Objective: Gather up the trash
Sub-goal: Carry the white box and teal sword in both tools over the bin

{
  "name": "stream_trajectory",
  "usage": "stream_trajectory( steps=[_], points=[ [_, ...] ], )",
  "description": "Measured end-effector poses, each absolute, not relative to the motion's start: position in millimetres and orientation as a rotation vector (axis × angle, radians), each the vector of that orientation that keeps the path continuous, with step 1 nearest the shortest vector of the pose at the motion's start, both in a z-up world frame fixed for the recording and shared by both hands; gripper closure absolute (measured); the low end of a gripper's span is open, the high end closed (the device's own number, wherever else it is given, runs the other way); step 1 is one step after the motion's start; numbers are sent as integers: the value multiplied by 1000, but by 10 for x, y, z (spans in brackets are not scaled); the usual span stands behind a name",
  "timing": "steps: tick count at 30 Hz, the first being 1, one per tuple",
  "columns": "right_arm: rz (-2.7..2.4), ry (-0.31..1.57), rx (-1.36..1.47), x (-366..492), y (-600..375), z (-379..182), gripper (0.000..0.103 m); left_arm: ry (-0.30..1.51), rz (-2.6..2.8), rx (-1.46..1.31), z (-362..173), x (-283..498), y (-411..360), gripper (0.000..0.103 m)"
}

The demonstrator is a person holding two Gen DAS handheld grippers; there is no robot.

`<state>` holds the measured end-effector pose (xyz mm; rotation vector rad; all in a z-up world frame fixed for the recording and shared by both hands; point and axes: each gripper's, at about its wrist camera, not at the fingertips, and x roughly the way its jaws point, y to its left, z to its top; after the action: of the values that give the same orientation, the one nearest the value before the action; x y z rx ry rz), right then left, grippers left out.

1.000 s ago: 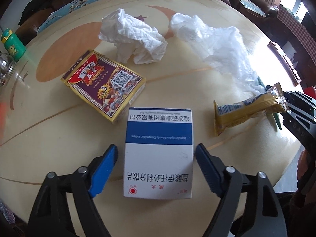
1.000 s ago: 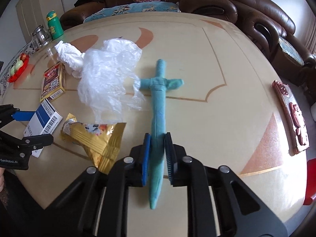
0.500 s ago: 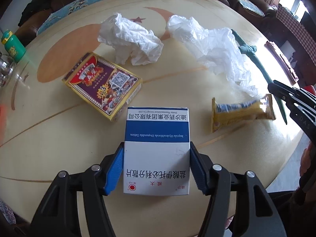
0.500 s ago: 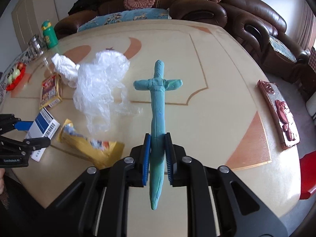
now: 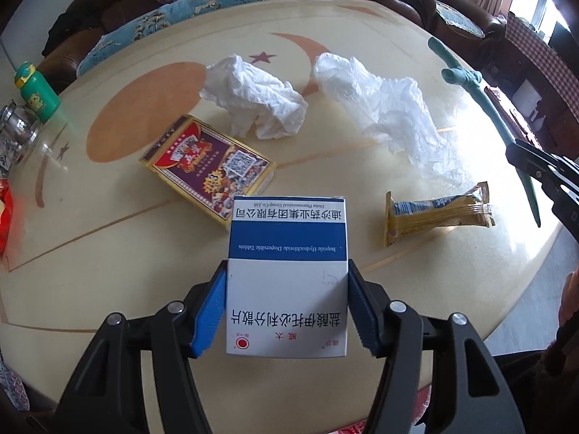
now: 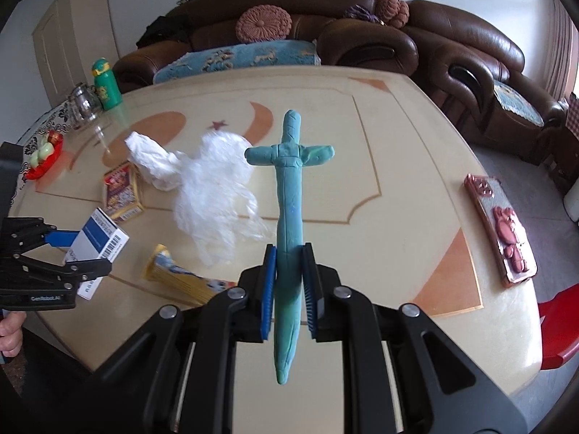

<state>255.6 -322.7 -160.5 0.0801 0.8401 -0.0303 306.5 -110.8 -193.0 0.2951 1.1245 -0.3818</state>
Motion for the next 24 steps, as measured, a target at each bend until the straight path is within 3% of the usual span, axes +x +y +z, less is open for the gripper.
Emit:
stream_trajectory(
  steps=[24],
  points=[
    [40, 756, 26, 2064, -2576, -959, 87, 1000, -357, 252, -1208, 2488, -788, 43]
  ],
)
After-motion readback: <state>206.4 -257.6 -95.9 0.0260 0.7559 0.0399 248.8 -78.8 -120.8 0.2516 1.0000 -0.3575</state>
